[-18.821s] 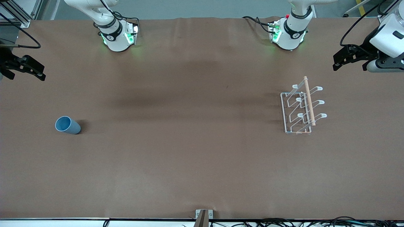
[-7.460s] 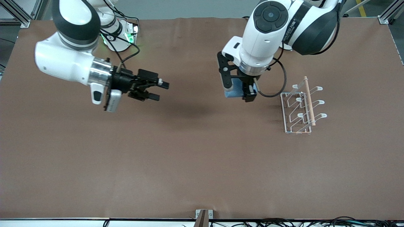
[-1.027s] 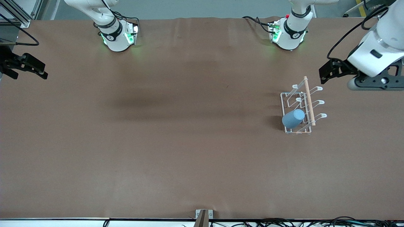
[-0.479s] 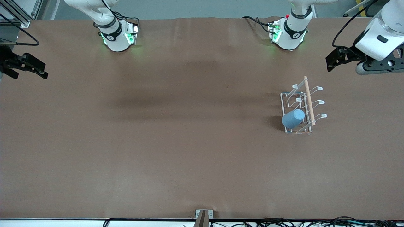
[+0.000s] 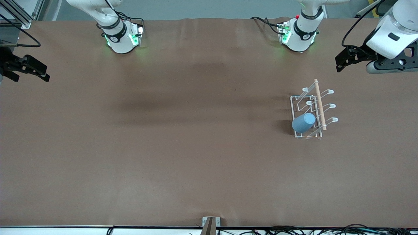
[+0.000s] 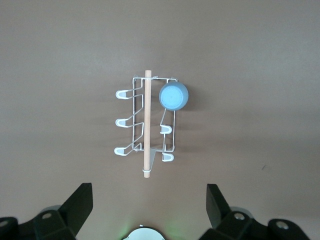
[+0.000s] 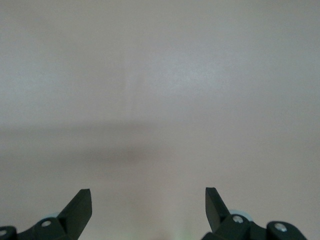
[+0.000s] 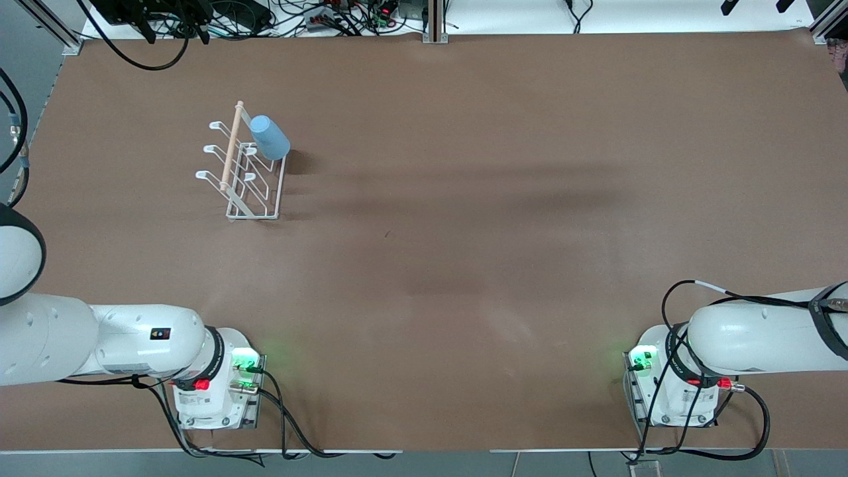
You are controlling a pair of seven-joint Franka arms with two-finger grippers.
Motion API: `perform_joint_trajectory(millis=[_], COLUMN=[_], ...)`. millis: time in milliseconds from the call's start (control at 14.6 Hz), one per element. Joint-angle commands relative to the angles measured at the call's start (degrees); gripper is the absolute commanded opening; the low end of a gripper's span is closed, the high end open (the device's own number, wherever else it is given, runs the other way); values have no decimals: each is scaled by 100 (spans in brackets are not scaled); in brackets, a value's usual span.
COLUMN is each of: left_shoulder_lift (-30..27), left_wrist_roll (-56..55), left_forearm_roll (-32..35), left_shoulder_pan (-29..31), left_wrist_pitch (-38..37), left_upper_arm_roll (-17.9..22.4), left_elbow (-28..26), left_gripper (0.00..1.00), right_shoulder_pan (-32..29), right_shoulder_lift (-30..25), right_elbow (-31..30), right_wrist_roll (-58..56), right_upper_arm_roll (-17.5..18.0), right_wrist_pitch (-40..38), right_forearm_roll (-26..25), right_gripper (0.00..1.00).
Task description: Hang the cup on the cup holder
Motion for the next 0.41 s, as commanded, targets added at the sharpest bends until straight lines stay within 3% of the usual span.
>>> perform_joint_trajectory(millis=[0,342], left_shoulder_lift=[149,298], left_wrist_roll=[82,82], left_forearm_roll=[-52,-70], left_shoulder_pan=[73,240], left_wrist_pitch=[-14,-23], left_upper_arm_roll=[-3,-3], left_elbow=[244,402], left_gripper=[100,100], right_shoulder_pan=[24,32], right_shoulder_lift=[-31,-31], right_elbow=[-42,-7], right_wrist_roll=[37,46], right_upper_arm_roll=[-9,-9], right_wrist_pitch=[-6,3], right_forearm_roll=[15,15], right_gripper=[100,100])
